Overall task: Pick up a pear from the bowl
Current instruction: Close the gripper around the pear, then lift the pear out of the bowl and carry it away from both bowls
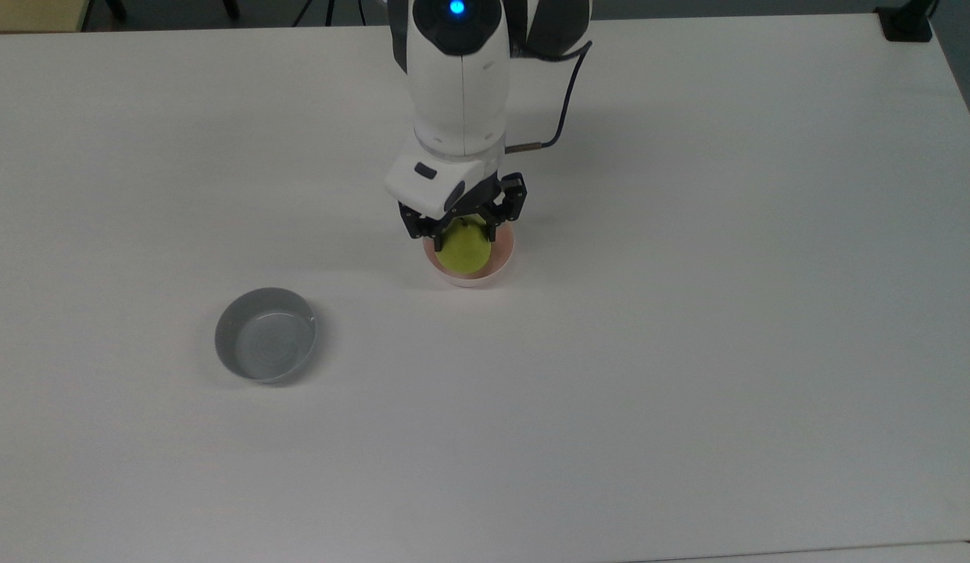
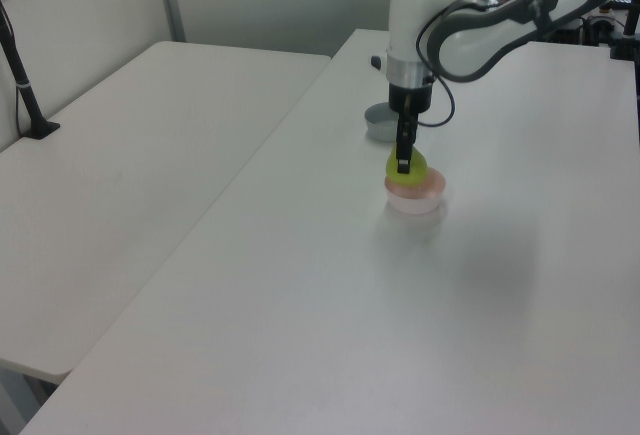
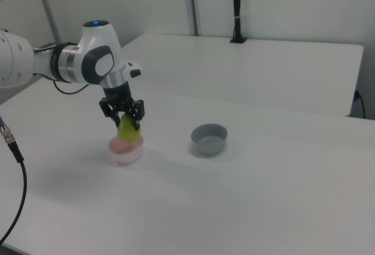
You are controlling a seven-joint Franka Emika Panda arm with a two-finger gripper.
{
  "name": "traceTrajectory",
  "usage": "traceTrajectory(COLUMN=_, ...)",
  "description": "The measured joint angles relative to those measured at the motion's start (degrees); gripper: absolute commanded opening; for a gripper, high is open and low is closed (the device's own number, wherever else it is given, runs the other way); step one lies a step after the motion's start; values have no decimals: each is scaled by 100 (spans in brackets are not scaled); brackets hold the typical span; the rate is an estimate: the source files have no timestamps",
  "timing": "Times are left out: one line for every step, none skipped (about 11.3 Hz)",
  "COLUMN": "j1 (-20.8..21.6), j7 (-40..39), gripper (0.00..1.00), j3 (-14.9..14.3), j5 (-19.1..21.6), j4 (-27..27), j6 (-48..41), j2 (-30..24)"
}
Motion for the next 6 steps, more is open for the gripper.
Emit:
traceTrajectory(j1=-33, j7=0, gripper=13, j3=-1, j5=0, j4=7, j6=-82, j2=-129)
traceTrajectory(j1=-103, j7=0, gripper=13, j3=-4, j5=0, j4=19, j6=-218, j2=-294)
traceTrajectory(j1=-216, j7=0, gripper=13, j3=-7, j5=0, j4=23, j6=-335, j2=-460)
traceTrajectory(j1=-374, j7=-22, gripper=13, j3=-9, j5=0, j4=27, j6=-401, j2=-626)
traceTrajectory(j1=-543, j7=-101, gripper=13, j3=-12, j5=0, j4=29, j6=-510, j2=-778)
traceTrajectory(j1=-735, j7=-290, gripper=13, j3=-17, j5=0, j4=30, j6=-660, j2=-919)
